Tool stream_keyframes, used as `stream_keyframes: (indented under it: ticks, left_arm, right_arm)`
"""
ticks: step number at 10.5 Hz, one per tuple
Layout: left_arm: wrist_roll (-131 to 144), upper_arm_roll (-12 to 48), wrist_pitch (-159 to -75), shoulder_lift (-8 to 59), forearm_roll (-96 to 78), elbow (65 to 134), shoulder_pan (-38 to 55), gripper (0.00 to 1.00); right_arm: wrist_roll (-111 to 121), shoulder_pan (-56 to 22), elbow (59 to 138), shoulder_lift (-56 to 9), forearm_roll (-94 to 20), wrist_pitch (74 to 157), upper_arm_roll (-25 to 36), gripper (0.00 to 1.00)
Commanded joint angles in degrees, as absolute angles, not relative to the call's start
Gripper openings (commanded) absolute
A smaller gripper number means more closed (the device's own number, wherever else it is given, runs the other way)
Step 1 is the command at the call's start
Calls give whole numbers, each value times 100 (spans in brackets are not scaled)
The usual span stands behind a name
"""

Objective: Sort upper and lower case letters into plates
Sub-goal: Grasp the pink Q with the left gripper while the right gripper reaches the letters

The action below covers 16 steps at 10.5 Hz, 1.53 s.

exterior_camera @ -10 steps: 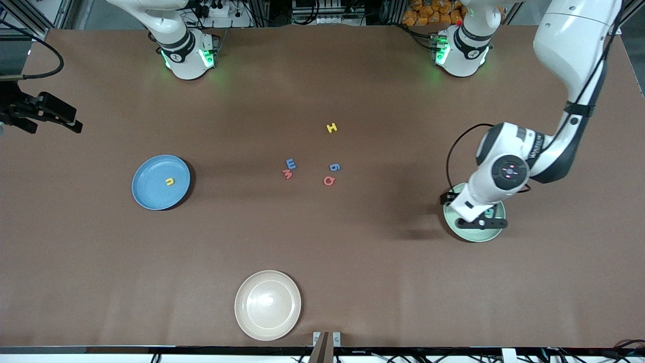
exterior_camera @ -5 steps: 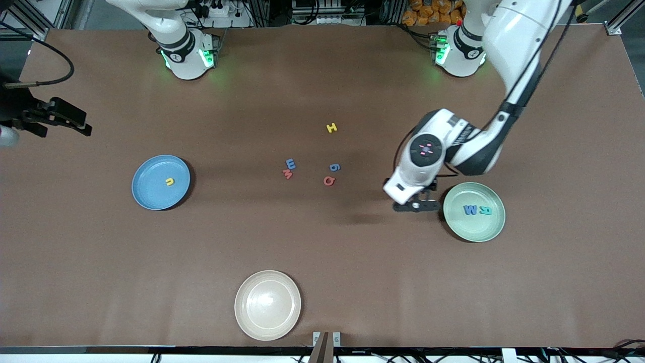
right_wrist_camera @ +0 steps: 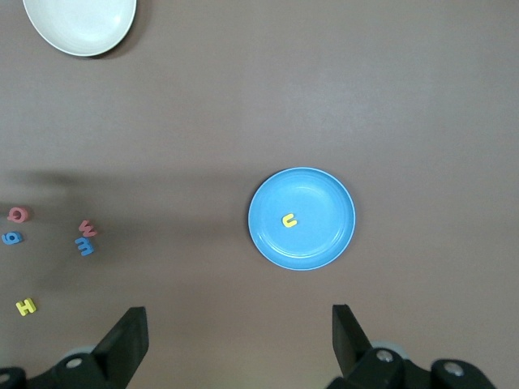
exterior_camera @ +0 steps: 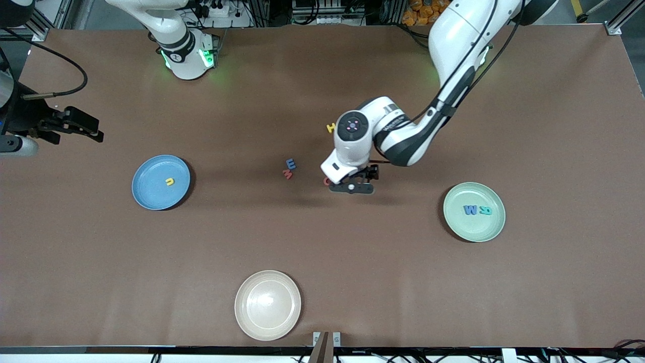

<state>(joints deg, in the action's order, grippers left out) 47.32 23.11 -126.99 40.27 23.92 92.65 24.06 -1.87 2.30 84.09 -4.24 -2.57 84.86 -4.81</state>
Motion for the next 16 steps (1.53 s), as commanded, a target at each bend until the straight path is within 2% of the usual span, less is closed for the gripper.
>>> stream_keyframes:
  ticks: [1,8,10,16]
  left_arm:
    - [4134,2250,-13006,4438,2821,8903,2566,100]
    - [3463,2391,-13043,4711,2760,8886,2883,100]
    - [3454,2391,-13121,4746,2777,8877,2892,100]
    - [3419,2373,-13307,4834,2804,8877,2874,99]
  right_arm:
    - [-343,167,8517,-378,-316,8525,-466,100]
    - [-343,158,8560,-378,-316,8516,-466,100]
    - [-499,115,8761,-378,-316,8770,-466,100]
    - [-1169,-834,9148,-817,-316,9342,-466,100]
